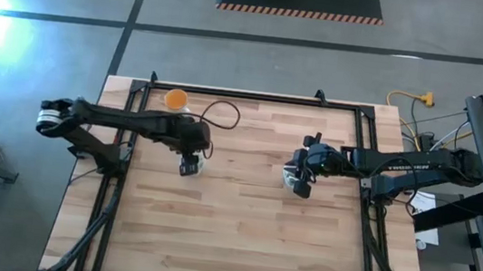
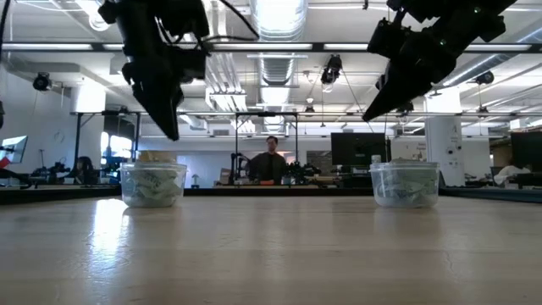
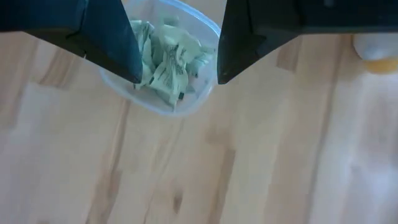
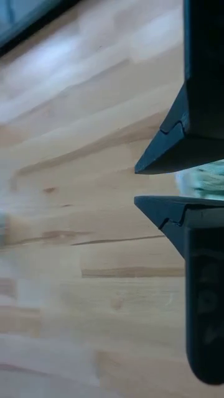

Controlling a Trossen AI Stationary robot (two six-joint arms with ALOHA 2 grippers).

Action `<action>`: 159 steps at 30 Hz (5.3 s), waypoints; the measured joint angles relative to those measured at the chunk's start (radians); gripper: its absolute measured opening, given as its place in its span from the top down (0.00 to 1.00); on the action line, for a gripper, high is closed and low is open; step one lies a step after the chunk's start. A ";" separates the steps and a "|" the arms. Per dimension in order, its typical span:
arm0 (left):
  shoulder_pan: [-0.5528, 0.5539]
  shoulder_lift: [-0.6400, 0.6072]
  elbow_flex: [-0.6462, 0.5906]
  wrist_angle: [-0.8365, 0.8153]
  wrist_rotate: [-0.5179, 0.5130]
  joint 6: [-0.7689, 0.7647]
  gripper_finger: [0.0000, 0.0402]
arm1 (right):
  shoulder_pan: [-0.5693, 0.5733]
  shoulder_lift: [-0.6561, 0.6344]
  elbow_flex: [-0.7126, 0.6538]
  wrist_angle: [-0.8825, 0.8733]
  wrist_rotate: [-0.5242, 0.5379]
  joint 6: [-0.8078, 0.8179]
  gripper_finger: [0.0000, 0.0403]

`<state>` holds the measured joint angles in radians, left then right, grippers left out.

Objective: Pick and place Stevia / Truvia into bins
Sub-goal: Return to Home Position

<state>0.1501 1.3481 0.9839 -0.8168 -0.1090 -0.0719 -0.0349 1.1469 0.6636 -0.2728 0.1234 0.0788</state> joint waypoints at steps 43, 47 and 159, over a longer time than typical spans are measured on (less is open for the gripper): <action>-0.070 -0.929 -0.829 1.200 -0.110 0.219 0.52 | 0.000 -0.602 -0.483 0.789 0.038 -0.263 0.86; -0.095 -0.967 -0.868 1.198 -0.136 0.208 0.52 | 0.000 -0.608 -0.488 0.781 0.036 -0.246 0.86; -0.166 -1.303 -0.978 0.849 0.047 0.103 0.52 | 0.107 -1.144 -0.654 0.332 0.033 -0.184 0.86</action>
<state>-0.0154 0.0452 0.0059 0.0327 -0.0624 0.0315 0.0719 0.0026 0.0093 0.0590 0.1566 -0.1047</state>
